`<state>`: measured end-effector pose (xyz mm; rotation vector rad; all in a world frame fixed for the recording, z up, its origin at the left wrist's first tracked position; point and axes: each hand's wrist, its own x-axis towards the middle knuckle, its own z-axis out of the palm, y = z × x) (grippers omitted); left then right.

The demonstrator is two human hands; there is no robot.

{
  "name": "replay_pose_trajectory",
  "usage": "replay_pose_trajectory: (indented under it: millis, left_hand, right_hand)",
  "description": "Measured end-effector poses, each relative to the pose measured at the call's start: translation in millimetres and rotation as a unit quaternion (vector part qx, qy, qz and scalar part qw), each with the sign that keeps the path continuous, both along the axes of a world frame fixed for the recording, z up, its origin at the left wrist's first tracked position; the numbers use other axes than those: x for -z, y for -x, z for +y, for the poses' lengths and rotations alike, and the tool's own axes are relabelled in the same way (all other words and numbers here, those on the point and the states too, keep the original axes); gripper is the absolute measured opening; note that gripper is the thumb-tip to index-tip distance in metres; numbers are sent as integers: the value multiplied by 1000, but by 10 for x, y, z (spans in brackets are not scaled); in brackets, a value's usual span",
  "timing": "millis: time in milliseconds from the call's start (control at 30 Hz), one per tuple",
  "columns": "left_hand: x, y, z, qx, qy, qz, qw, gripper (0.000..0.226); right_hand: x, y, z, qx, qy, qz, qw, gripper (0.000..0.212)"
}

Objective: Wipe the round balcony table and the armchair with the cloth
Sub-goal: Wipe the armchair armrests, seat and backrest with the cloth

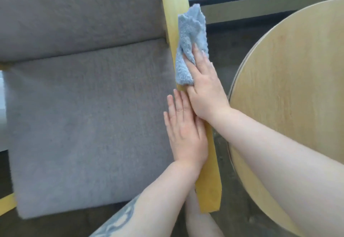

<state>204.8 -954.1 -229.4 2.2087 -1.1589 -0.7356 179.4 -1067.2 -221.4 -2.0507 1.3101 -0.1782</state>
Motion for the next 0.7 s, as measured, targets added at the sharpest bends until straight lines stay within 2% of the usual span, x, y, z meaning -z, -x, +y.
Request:
replay_pose_trajectory:
  millis: [133, 267, 333, 433, 500, 600, 700]
  left_hand:
    - [101, -94, -154, 26, -21, -65, 997, 64]
    - [106, -7, -184, -12, -22, -49, 998, 59]
    - [116, 0, -176, 1, -14, -36, 999, 60]
    - [114, -6, -151, 5, -13, -16, 1000, 67]
    - [110, -7, -156, 0, -10, -20, 1000, 68]
    - [84, -11, -169, 10, -30, -7, 999, 63]
    - [73, 0, -155, 11, -39, -6, 999, 57]
  right_hand:
    - [-62, 74, 119, -21, 8, 17, 1000, 50]
    - [-16, -161, -376, -71, 56, 59, 994, 57]
    - [1, -332, -555, -53, 52, 65, 995, 58]
    - [21, -361, -308, 5, 45, 36, 998, 56]
    - [-1, -307, -178, -4, 45, 31, 999, 57]
    - [31, -453, -671, -52, 52, 46, 996, 58]
    - [46, -798, -1246, -47, 49, 56, 996, 57]
